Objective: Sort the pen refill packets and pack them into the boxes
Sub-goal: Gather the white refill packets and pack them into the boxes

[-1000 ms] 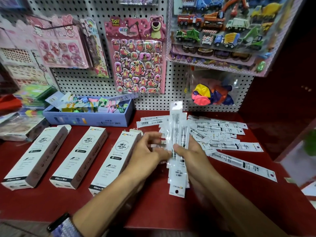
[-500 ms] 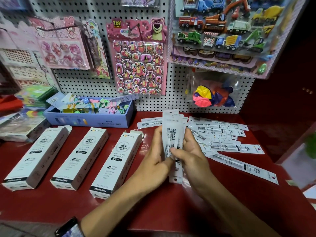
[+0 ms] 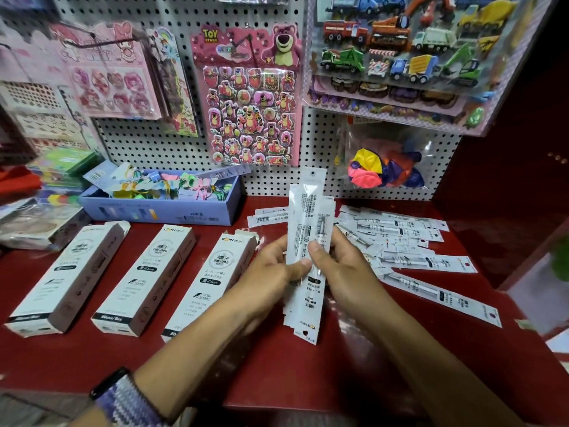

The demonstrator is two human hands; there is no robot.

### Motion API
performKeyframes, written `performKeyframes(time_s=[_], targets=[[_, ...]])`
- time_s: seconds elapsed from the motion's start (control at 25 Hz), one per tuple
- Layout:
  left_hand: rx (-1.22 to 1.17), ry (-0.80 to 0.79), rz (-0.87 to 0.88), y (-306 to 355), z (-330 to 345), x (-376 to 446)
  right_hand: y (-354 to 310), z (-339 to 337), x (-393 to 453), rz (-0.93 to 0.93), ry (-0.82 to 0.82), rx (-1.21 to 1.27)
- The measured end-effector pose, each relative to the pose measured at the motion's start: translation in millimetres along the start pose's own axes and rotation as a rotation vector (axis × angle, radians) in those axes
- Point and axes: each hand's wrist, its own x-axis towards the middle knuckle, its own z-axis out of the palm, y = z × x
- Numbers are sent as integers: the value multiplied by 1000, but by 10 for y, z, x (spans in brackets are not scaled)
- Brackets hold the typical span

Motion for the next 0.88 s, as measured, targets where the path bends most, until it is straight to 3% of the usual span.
performKeyframes(time_s=[0.08,0.2,0.28,0.44,0.64,0.68,0.84,0.88], targets=[[-41,22,2,29,-6,-10,-20,-70,3,-25,2,-259],[-142,121,16,80,-60,39,-47,-180,-16,210,-224,-132],[-215,162,17,127,-104,76,-13,-182,-45,232,-276,-210],[-286,246,31,199,-138,103,-52,-222,-10,168,-33,-200],[-305,344,40,209,-180,119,-202,-385,1,-28,213,16],[-292,361,46,200,-178,120,-248,-412,-5,-80,223,64],[-223,390,84,173,-180,127,-408,-536,-15,-150,3,221],[-203,375,84,162,-177,127,-427,-557,-14,-156,23,247]])
